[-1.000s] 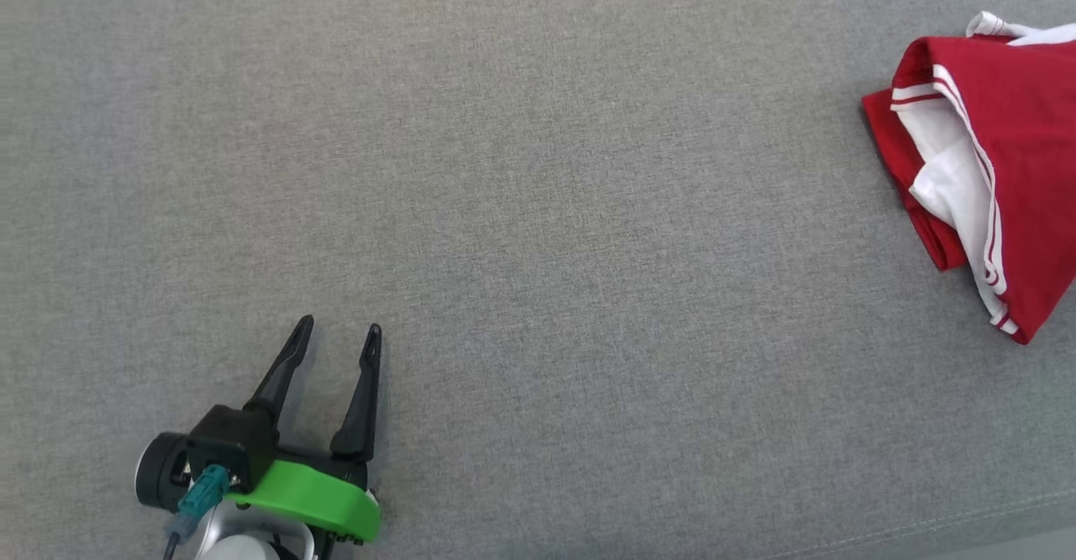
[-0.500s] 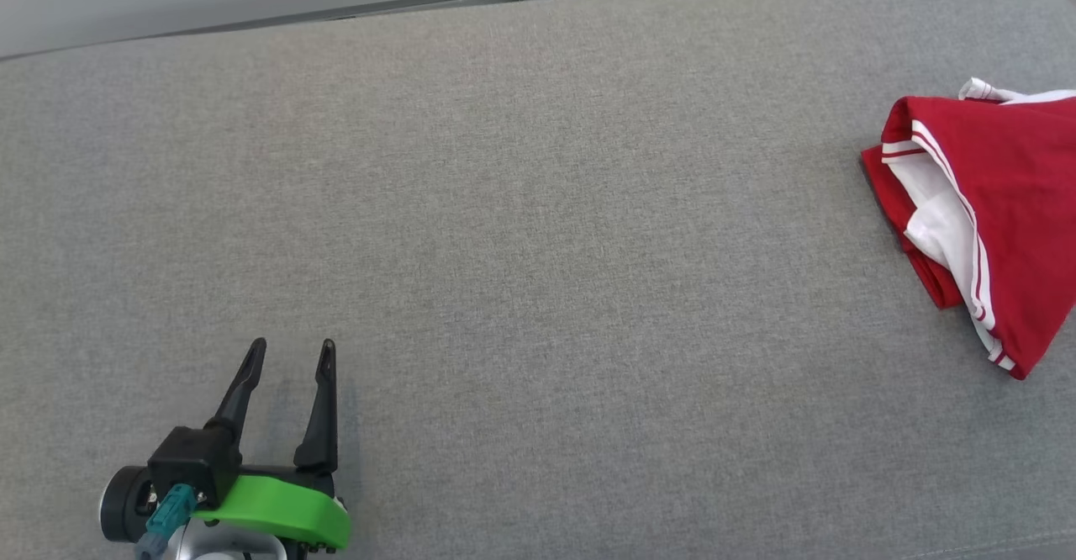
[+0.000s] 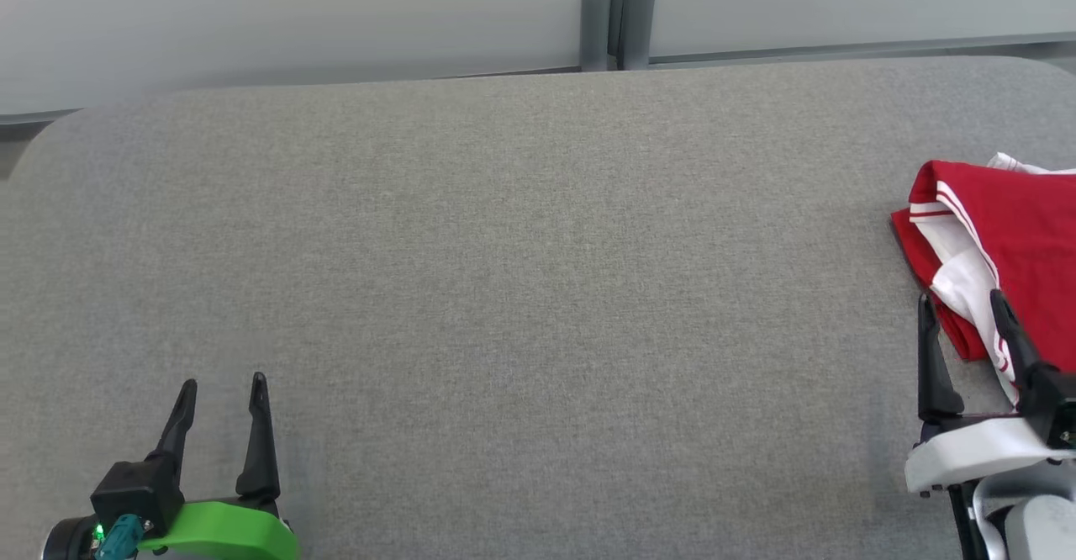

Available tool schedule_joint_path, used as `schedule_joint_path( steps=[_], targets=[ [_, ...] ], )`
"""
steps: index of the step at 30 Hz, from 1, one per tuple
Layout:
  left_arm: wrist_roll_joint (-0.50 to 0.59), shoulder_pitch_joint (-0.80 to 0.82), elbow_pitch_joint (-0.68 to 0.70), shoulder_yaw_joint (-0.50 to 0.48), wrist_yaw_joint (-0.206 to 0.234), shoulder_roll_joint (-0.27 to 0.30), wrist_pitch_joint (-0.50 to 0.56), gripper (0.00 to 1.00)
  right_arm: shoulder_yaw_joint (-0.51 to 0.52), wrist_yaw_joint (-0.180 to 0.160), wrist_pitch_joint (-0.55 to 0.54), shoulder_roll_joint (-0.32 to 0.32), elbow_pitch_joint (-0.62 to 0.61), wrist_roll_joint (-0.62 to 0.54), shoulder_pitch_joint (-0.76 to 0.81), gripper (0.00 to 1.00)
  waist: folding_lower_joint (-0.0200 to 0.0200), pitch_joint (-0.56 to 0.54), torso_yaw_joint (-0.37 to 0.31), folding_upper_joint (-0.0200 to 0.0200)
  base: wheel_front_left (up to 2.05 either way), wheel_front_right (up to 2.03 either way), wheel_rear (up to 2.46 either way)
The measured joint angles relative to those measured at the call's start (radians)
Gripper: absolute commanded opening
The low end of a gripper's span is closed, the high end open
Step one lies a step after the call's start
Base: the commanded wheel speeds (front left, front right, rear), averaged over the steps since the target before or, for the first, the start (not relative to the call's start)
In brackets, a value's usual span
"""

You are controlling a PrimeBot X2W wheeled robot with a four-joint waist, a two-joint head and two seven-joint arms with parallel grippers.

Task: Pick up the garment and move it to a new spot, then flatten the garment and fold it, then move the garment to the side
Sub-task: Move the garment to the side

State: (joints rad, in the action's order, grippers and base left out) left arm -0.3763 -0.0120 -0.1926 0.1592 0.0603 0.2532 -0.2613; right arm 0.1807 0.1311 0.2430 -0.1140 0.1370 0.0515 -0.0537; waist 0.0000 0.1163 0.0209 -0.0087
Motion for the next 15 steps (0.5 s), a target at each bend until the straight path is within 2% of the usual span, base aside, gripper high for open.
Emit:
schedule_joint_path(
  steps=[7, 10, 15],
  targets=[
    [0.025, -0.018, -0.025, -0.059, -0.038, -0.020, 0.000, 1.00, -0.016, 0.000, 0.017, 0.046, 0.048, -0.091, 0.068, 1.00, 0.0000, -0.036, 0.034, 0.0000, 0.00, 0.00, 0.00],
    [0.037, -0.023, -0.030, -0.082, -0.053, -0.031, 0.000, 1.00, -0.025, 0.000, 0.019, 0.057, 0.032, -0.108, 0.090, 1.00, 0.0000, -0.052, 0.043, 0.0000, 0.00, 0.00, 0.00],
    [0.057, -0.040, -0.030, -0.103, -0.095, -0.056, 0.000, 1.00, 0.027, 0.000, 0.019, 0.063, -0.008, -0.110, 0.116, 1.00, 0.0000, -0.069, 0.050, 0.0000, 0.00, 0.00, 0.00]
  ],
)
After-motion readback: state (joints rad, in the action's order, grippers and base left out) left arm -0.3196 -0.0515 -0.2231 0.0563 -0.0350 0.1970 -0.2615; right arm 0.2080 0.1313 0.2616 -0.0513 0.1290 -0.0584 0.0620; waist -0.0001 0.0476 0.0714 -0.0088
